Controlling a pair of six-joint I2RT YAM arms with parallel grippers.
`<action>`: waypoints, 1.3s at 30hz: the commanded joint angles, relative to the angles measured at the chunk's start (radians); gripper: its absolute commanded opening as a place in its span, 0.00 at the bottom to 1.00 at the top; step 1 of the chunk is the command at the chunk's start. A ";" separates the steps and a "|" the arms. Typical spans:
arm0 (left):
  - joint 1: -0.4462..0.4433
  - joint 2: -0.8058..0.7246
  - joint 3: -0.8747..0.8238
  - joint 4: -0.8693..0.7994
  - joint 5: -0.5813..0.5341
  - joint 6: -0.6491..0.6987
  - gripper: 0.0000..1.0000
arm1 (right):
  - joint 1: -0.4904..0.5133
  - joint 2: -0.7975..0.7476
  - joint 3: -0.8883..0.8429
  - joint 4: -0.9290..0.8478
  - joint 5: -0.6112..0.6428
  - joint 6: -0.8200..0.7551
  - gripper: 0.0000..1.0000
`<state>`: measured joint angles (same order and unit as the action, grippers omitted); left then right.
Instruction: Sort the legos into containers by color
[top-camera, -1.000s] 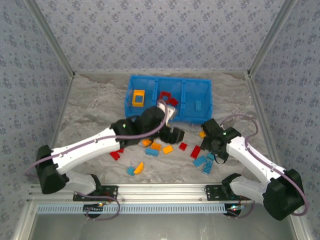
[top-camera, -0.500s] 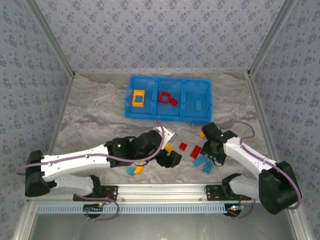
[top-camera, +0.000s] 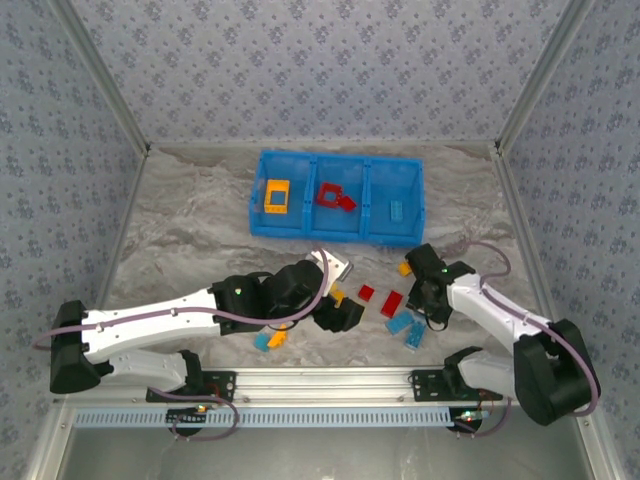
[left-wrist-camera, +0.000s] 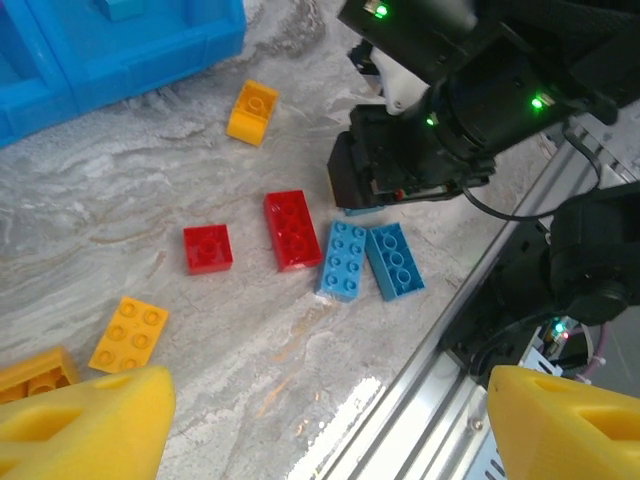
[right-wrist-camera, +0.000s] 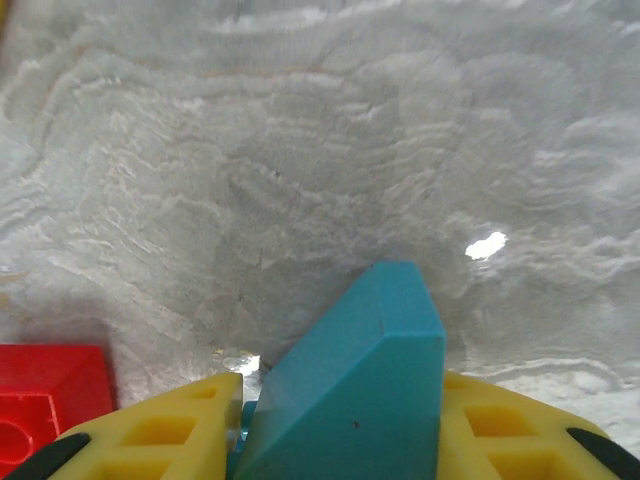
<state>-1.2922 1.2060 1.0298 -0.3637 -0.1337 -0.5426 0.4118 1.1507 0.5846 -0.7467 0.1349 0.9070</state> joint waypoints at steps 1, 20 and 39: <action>-0.009 -0.037 0.051 0.001 -0.096 -0.013 0.81 | 0.038 -0.084 0.107 -0.086 0.126 -0.032 0.35; -0.031 0.127 0.242 0.045 -0.215 0.066 0.81 | -0.109 0.548 0.713 0.201 -0.135 -0.404 0.34; -0.108 0.231 0.287 -0.088 -0.407 0.030 0.79 | -0.160 0.733 0.862 0.150 -0.211 -0.442 0.58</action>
<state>-1.4010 1.4960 1.3396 -0.4049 -0.4911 -0.4770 0.2481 1.9038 1.4040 -0.5602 -0.0898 0.4873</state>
